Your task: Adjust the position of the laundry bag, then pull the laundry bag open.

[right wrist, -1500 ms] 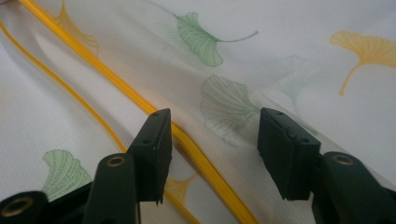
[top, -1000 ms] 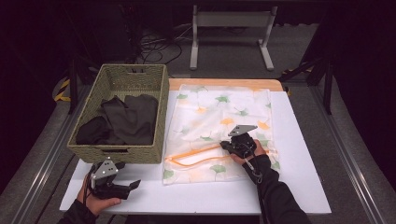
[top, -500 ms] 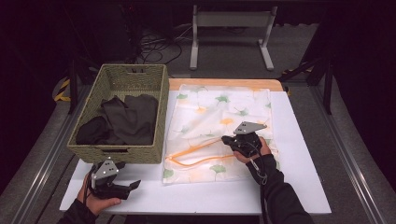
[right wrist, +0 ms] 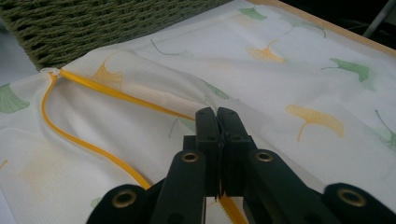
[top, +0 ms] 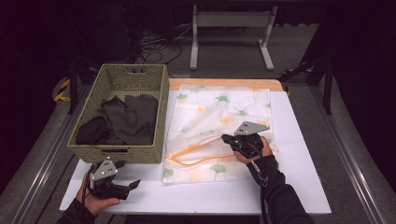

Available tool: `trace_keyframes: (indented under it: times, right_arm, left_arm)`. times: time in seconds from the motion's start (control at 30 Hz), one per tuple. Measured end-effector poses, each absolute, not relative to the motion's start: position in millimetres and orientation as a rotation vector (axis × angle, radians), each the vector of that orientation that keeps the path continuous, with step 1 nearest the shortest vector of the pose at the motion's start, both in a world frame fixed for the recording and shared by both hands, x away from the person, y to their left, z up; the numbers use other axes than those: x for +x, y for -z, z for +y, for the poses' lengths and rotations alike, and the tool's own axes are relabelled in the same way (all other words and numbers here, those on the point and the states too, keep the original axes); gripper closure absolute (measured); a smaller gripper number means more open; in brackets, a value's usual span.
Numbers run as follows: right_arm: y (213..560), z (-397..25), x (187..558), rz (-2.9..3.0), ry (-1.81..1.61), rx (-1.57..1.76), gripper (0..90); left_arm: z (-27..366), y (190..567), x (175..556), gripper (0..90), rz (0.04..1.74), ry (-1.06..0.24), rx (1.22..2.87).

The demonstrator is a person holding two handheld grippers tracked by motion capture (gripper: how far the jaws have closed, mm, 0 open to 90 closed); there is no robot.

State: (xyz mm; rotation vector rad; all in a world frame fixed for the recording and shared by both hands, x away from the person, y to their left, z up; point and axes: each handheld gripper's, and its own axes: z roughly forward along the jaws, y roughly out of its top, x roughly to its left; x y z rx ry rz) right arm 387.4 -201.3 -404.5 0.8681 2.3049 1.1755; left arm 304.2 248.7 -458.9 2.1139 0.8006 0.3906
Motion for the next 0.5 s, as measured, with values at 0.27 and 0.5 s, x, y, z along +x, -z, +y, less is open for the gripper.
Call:
trace_keyframes:
  times: [0.27, 0.5]
  right_arm:
    - [405, -202, 386, 2.302, -1.174, 0.861, 88.1]
    - [405, -202, 387, 2.304, -1.177, 0.863, 88.1]
  left_arm:
    - [244, 444, 297, 9.8, 0.735, -0.426, 2.09]
    - [243, 425, 294, 7.3, 0.687, -0.443, 2.049]
